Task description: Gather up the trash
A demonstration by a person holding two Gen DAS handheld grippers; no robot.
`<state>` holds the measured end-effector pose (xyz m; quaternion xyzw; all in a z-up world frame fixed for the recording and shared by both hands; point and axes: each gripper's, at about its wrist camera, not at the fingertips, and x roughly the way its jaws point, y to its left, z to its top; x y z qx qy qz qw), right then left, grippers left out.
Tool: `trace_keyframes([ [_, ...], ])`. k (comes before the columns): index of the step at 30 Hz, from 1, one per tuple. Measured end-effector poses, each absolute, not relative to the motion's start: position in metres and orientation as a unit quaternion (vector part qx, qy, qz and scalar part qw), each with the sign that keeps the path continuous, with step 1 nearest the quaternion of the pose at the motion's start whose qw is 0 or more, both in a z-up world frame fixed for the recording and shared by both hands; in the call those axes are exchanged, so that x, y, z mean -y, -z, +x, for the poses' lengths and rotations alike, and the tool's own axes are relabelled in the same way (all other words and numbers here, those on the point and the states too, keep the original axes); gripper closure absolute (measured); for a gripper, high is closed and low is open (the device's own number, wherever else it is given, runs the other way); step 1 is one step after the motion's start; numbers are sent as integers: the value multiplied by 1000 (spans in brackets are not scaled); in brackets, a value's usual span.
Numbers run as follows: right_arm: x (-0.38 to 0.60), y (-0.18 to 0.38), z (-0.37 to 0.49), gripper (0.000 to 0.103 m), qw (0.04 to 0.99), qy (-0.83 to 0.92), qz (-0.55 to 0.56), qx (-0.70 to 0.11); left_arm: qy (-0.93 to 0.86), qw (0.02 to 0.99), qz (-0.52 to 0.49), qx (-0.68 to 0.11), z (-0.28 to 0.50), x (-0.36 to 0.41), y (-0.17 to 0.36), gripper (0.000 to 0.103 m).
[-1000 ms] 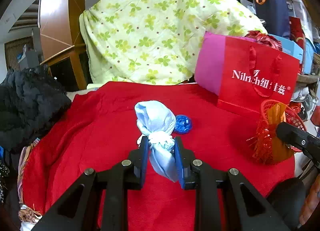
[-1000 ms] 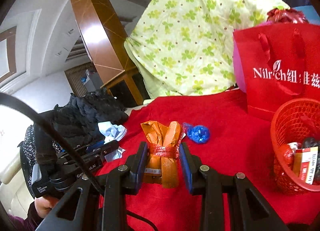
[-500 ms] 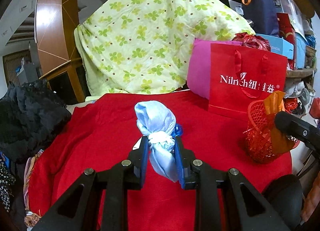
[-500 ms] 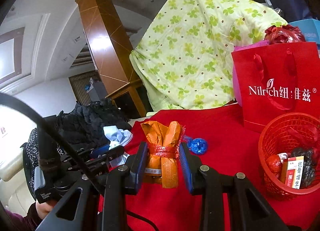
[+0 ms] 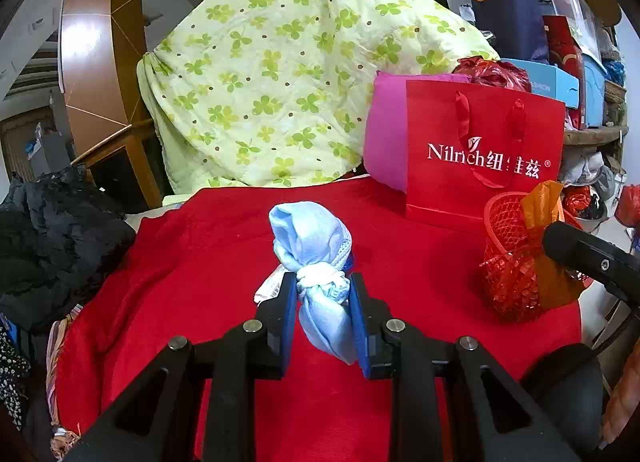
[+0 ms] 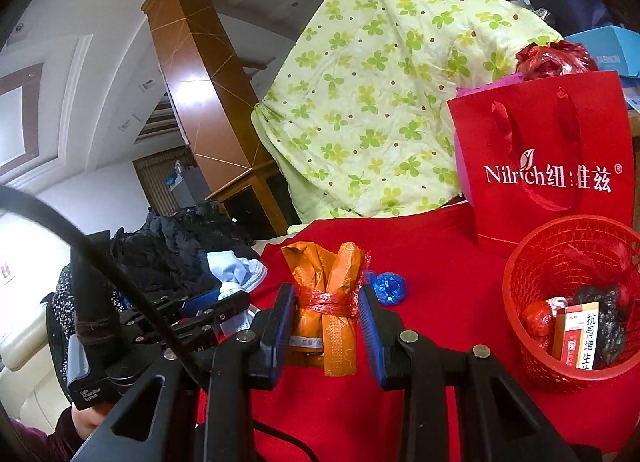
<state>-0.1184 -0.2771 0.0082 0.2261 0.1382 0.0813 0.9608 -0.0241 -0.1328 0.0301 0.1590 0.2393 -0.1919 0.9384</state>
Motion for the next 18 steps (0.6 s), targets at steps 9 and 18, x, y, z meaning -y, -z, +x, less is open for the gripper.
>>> trace_keyframes([
  [9,277,-7,-120,69,961,-78,227,-138,195,936,163,-242,-23,135,-28,76],
  [18,280,-4,-125,69,959,-73,236,-138,201,933,169,-245,-23,142,-25,76],
])
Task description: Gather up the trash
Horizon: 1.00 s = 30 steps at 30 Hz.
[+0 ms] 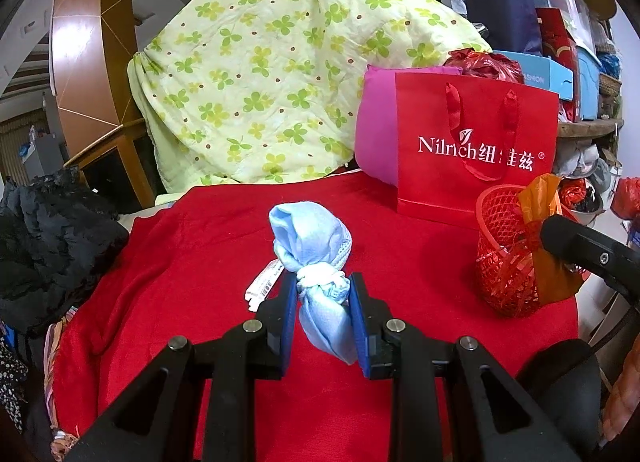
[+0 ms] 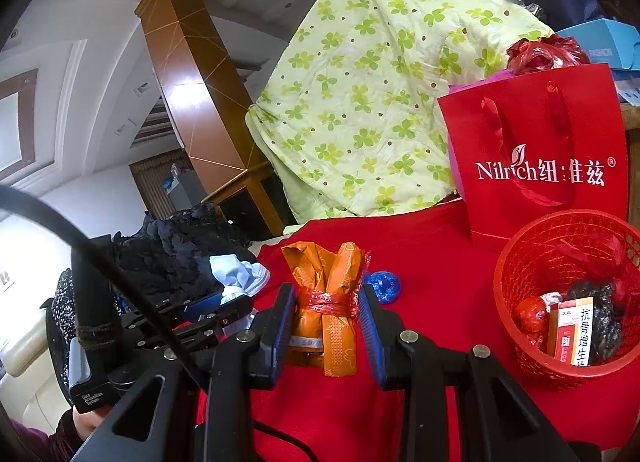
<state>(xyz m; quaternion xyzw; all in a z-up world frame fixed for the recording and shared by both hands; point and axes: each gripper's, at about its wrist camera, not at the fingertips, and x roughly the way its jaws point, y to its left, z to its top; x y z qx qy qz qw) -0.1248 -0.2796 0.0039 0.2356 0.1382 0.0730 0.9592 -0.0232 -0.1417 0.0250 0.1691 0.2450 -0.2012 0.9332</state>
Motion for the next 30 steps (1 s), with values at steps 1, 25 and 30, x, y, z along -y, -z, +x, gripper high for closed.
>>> trace_keyframes([
  [1,279,-5,-125,69,959,-72,236,-138,202,933,170,-245,-23,143,-25,76],
  [25,293,-1,-144,69,957,-47,255,-134,221,923,187,-255,-29,167,-15,76],
  [30,297,0,-147,69,956,-42,260,-132,225,920,190,-258,-29,173,-13,76],
])
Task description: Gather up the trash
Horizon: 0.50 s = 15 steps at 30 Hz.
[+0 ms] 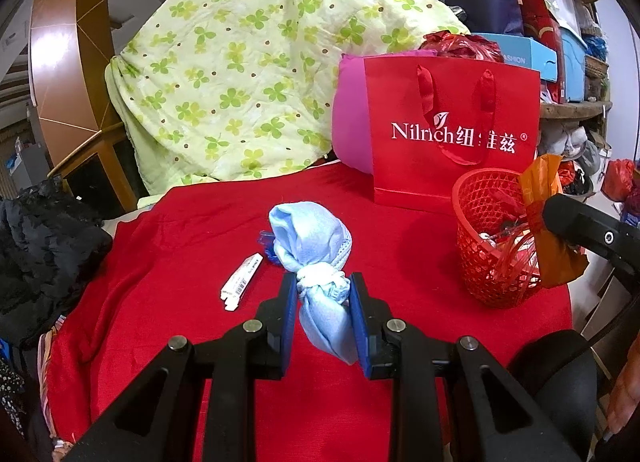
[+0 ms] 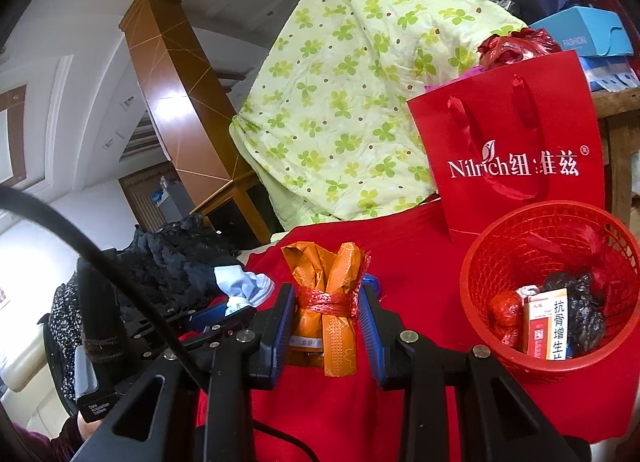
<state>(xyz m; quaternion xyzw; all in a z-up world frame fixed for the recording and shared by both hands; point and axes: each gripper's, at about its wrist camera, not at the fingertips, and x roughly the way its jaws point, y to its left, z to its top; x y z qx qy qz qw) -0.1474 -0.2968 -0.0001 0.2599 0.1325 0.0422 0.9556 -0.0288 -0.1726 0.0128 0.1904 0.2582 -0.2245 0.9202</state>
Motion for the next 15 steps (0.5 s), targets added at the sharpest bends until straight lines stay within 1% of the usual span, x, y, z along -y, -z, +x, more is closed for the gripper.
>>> trace_keyframes([
  [15,316,8,-156,69,953,-24,274,-131,237,913,202,-262,-33,192,-7,76],
])
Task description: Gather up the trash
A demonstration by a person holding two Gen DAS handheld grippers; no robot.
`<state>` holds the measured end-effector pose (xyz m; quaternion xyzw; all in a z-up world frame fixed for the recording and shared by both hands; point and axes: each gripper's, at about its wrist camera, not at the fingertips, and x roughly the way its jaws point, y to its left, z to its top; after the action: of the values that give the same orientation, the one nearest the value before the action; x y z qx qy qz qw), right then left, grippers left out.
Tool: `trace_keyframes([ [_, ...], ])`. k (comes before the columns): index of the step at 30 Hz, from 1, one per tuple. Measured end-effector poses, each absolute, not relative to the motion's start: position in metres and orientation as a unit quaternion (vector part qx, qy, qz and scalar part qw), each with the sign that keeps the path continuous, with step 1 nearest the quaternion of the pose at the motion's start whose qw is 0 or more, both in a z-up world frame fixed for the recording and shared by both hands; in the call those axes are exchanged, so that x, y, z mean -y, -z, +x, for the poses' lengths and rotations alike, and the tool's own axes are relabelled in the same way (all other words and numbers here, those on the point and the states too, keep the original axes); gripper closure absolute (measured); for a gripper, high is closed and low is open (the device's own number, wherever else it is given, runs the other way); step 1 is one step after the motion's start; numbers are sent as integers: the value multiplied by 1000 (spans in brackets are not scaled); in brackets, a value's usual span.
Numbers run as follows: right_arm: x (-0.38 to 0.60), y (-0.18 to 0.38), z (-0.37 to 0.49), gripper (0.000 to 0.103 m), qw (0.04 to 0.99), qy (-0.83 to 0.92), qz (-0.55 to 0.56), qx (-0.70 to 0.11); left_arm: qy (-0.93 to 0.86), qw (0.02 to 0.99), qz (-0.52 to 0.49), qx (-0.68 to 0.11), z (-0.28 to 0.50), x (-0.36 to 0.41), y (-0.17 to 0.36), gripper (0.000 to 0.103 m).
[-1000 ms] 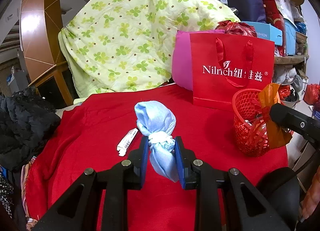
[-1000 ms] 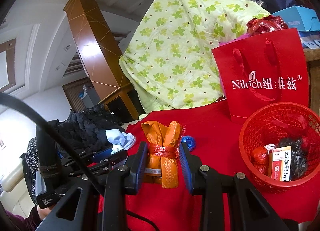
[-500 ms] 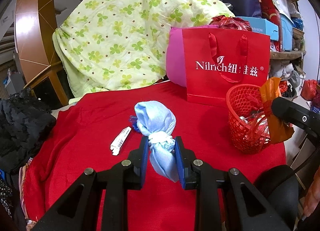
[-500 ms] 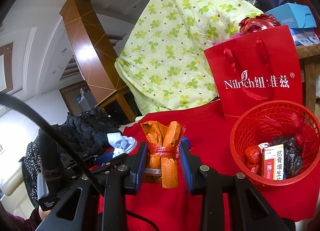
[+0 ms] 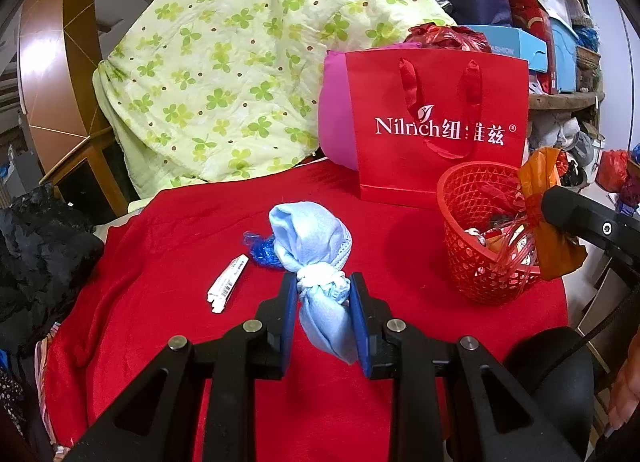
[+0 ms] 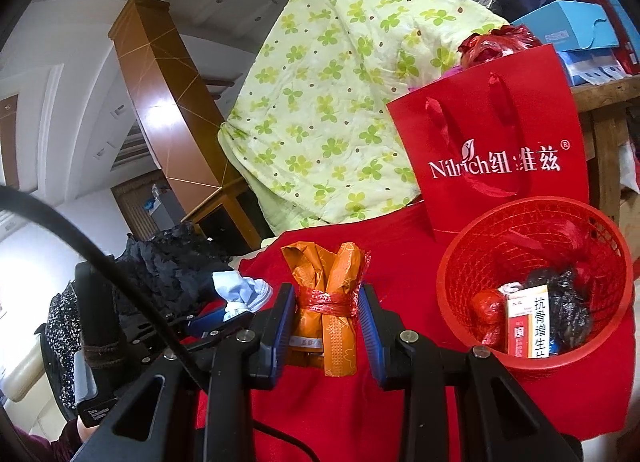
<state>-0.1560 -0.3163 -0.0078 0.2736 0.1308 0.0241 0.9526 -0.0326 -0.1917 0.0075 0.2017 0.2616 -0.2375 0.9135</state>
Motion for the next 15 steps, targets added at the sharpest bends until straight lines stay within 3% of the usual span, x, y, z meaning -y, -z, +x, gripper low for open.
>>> trace_keyframes([
  [15,341,14,-164,68,950,-5,285,-127,253,906,215,-262,-39,209,-3,76],
])
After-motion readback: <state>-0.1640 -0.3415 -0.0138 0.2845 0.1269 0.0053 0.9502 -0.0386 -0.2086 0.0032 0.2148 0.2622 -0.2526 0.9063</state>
